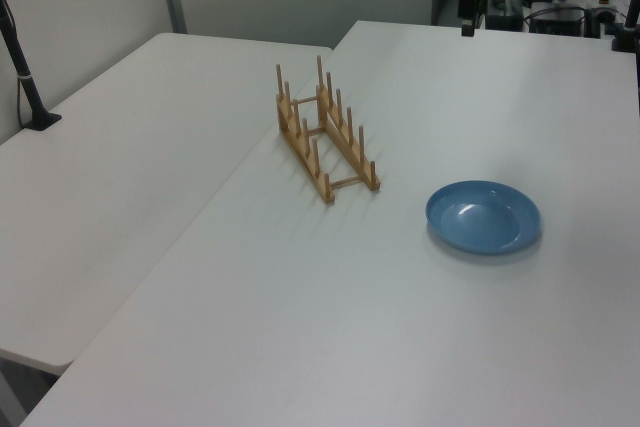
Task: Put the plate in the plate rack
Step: 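Move the gripper down to the rim of the light blue plate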
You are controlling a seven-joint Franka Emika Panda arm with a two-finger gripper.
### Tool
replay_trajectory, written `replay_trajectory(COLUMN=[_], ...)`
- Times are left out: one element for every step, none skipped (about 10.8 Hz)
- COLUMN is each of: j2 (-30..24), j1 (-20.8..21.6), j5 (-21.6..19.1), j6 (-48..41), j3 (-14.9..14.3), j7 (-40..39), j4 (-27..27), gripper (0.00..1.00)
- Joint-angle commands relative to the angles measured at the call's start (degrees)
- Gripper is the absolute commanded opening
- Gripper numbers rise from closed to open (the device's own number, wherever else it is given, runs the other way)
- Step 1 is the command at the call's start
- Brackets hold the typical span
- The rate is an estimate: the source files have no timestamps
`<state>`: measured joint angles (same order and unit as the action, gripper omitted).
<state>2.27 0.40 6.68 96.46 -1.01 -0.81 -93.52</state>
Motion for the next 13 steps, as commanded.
replay_trajectory(j2=[0.89,1.5,1.86,2.65,3.26,5.1,6.85,8.35,9.93,11.34,12.92,14.42,15.3], j1=[3.45,4.77,5.83,7.06,7.94,8.64,10.3,11.1,11.46,11.55,11.81,12.16,12.17], j5=[-0.71,-0.71,-0.62,-0.62,-0.7,-0.62,-0.44,0.08,0.17,0.17,0.17,0.17,0.26], j6=[4.42,5.48,6.19,6.89,7.42,8.55,9.35,10.05,10.67,11.37,11.81,11.91,11.91], j3=[-0.04,-0.04,-0.04,-0.04,-0.04,-0.04,-0.04,-0.04,-0.04,-0.04,-0.04,-0.04,-0.04], j7=[-0.6,-1.12,-2.61,-4.27,-5.25,-6.82,-7.71,-7.81,-8.33,-10.34,-12.97,-14.21,-15.27], j4=[-3.68,-5.25,-6.66,-8.16,-9.04,-9.66,-10.27,-10.54,-11.07,-11.42,-11.42,-11.51,-11.51], gripper=[1.0,1.0,1.0,1.0,1.0,1.0,1.0,1.0,0.99,0.92,0.81,0.69,0.59])
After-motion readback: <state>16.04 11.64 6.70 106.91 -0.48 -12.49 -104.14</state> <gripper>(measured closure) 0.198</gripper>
